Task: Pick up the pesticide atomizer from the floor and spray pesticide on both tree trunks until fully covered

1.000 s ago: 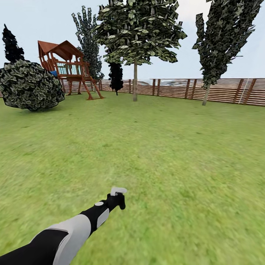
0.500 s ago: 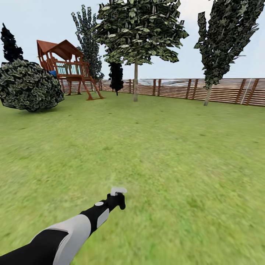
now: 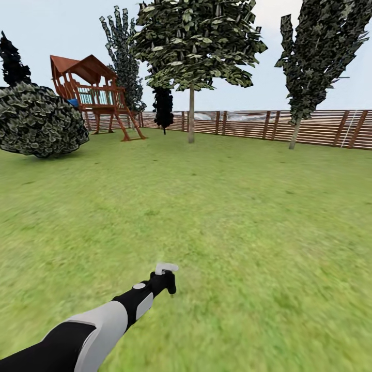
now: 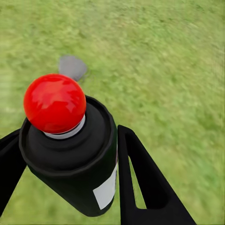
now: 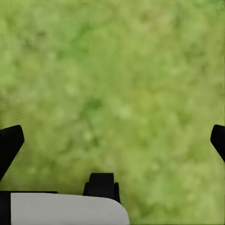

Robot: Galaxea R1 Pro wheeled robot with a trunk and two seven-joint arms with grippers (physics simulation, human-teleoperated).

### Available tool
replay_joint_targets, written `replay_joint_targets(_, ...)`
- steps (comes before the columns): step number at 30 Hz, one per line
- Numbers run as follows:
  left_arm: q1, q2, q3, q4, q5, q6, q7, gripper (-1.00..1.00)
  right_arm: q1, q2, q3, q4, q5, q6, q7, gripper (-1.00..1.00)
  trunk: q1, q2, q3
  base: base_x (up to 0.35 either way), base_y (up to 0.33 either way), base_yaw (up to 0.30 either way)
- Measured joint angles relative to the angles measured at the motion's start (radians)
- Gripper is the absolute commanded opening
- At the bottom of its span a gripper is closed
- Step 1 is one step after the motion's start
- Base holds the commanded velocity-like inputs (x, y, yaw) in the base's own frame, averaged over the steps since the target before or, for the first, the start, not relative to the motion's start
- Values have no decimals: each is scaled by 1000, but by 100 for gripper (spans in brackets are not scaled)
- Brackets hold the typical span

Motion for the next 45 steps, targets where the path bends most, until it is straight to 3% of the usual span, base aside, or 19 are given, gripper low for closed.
replay_joint_targets(45,0,0,0,0,0,0,1,-100,0,0,0,0,0,0,0,100,0,0,0,344,99,0)
